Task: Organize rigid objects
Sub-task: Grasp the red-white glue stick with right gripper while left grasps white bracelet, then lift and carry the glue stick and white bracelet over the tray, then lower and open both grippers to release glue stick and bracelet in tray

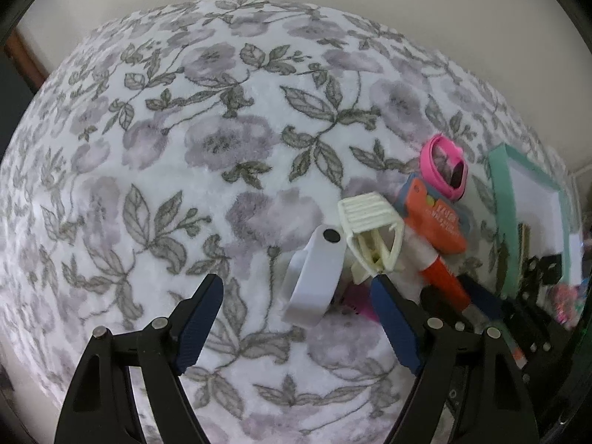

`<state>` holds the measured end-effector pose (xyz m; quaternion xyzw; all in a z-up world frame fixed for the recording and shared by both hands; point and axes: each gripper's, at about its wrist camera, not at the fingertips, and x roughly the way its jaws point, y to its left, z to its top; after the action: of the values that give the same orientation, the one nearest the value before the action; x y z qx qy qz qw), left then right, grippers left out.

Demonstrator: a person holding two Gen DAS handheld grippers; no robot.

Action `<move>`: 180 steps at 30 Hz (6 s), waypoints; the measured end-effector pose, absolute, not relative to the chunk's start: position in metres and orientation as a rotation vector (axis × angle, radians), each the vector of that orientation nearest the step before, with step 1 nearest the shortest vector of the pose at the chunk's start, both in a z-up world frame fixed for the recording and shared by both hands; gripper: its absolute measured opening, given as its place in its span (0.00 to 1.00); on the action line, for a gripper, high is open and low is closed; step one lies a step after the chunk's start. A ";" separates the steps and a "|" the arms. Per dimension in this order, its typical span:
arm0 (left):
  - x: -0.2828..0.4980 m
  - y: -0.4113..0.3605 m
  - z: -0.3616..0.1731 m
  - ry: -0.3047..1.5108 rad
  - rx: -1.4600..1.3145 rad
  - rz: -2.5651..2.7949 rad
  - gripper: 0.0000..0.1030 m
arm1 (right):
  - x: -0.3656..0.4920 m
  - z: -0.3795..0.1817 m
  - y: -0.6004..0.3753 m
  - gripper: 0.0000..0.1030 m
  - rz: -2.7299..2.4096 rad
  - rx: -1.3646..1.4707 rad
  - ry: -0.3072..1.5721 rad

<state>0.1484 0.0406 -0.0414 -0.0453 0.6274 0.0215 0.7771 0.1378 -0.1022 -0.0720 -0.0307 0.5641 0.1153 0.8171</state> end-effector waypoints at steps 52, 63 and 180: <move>0.150 0.065 -0.049 1.312 -0.222 0.110 0.37 | 0.143 -0.077 -0.081 0.41 0.274 -0.070 1.137; 0.153 0.053 -0.058 1.295 -0.242 0.080 0.37 | 0.135 -0.078 -0.075 0.33 0.237 -0.141 1.079; 0.154 -0.159 -0.011 1.100 -0.060 -0.353 0.44 | 0.124 -0.016 -0.295 0.30 -0.099 0.192 1.036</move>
<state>0.1540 -0.1586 -0.0115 -0.0282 0.5199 -0.1669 0.8373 0.1237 -0.2953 -0.0164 0.0914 0.4942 -0.0472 0.8632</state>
